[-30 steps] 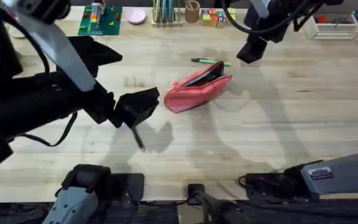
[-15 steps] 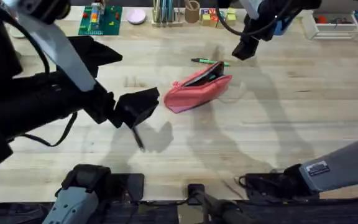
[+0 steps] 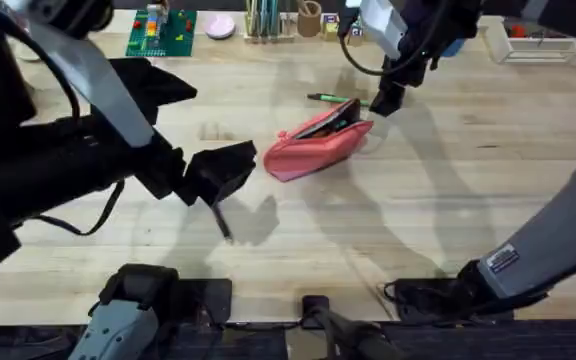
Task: Unzip the bag, pick up the pens from the table one at a time and place them inside, then zip the bag closed.
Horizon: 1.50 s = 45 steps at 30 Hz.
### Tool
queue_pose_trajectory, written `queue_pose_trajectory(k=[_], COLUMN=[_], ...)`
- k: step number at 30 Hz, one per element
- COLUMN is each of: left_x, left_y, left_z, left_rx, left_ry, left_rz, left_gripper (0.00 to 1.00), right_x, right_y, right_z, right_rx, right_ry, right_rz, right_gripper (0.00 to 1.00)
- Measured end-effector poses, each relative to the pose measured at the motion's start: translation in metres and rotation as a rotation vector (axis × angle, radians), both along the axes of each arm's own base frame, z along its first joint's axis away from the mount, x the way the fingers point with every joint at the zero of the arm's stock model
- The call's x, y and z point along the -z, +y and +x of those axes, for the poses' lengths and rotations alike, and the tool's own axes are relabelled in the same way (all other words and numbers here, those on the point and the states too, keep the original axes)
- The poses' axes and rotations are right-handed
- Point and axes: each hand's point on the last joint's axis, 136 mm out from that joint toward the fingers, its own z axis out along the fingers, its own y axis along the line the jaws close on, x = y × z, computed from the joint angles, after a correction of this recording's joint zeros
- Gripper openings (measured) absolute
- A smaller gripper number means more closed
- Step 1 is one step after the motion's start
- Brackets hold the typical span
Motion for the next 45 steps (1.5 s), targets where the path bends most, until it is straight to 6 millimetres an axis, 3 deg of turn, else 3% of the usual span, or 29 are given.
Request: queue_pose_trajectory(k=[7, 15, 21, 45], left_x=[0.0, 0.0, 0.0, 0.0], left_y=[0.0, 0.0, 0.0, 0.0], left_z=[0.0, 0.0, 0.0, 0.0], left_rx=[0.0, 0.0, 0.0, 0.0], left_ry=[0.0, 0.0, 0.0, 0.0], left_rz=[0.0, 0.0, 0.0, 0.0], left_gripper=[0.993, 0.993, 0.993, 0.993], right_x=[0.005, 0.031, 0.04, 0.044], right_y=[0.008, 0.017, 0.021, 0.029], right_z=[0.01, 0.013, 0.011, 0.001], right_rx=[-0.034, -0.07, -0.083, -0.103], right_ry=[-0.026, 0.007, 0.03, 0.099], right_rz=[0.035, 0.05, 0.059, 0.101], right_gripper=[0.993, 0.995, 0.995, 0.994])
